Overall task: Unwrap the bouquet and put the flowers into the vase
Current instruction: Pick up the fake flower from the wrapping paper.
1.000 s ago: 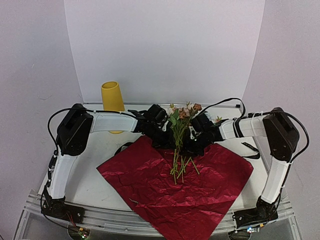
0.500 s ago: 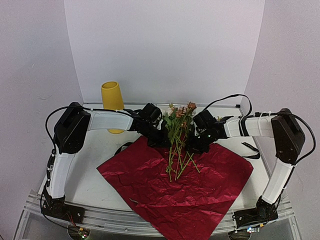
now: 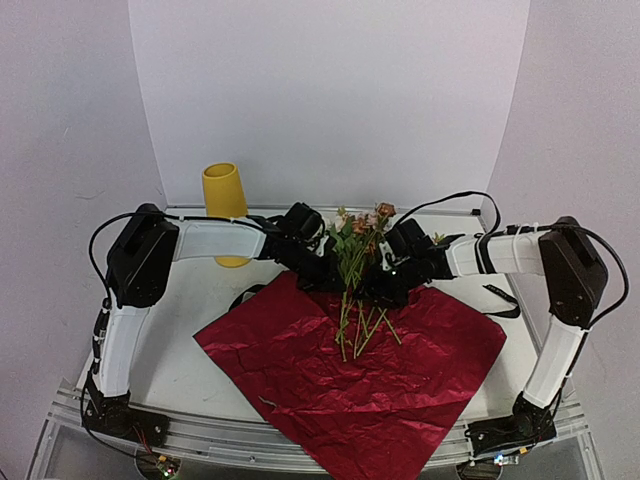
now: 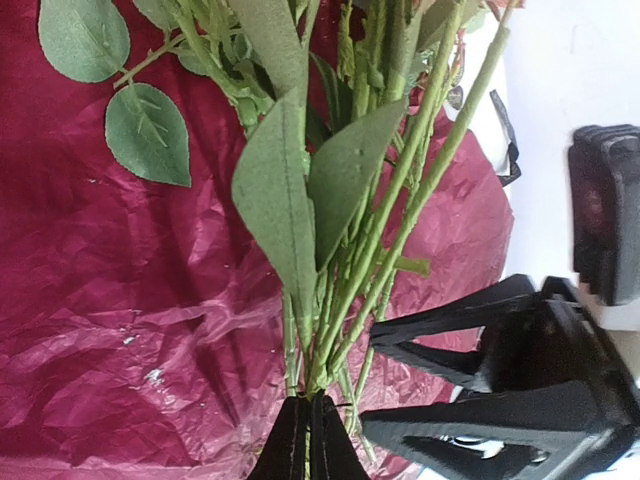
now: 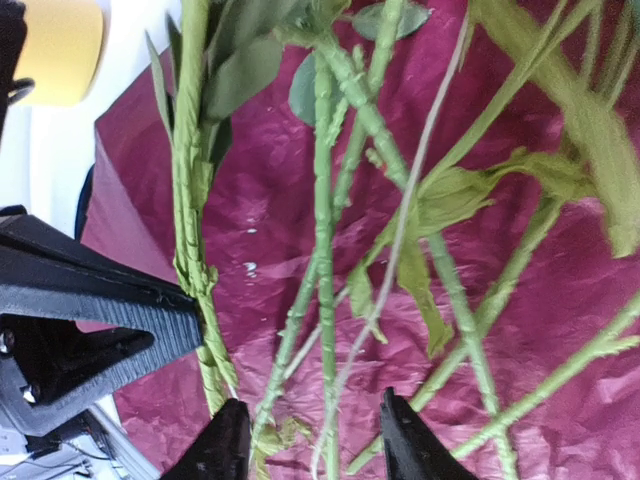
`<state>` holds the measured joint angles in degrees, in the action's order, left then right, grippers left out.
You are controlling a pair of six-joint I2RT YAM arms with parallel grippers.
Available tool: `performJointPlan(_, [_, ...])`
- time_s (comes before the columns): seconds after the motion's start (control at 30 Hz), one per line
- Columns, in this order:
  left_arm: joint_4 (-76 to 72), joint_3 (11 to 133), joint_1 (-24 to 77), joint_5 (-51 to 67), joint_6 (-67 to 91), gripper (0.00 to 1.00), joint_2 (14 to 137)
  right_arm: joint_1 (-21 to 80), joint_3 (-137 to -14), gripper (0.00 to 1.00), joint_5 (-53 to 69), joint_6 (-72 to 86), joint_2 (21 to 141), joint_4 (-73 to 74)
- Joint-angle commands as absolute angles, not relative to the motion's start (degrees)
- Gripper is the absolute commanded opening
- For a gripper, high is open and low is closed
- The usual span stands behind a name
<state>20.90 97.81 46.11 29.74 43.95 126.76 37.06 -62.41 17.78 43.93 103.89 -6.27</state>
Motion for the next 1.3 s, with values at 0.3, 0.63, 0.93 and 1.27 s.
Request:
performJointPlan(0.3, [19.14,101.58,45.97,32.18,45.12,0.02,123.73,37.37,-62.36,0.22,19.83,46.86,106.22,-6.01])
performJointPlan(0.63, [19.15,99.80,45.72,30.94,43.68,0.02,124.28,37.28,-60.63,0.02,12.74,46.16,97.64,-3.84])
performJointPlan(0.93, [19.16,97.24,44.96,29.97,42.68,0.02,123.66,37.33,-58.05,0.01,4.29,44.99,88.88,-0.40])
performJointPlan(1.27, [19.15,97.00,44.12,29.95,42.62,0.02,122.54,36.27,-55.45,0.05,-1.78,47.68,88.24,7.02])
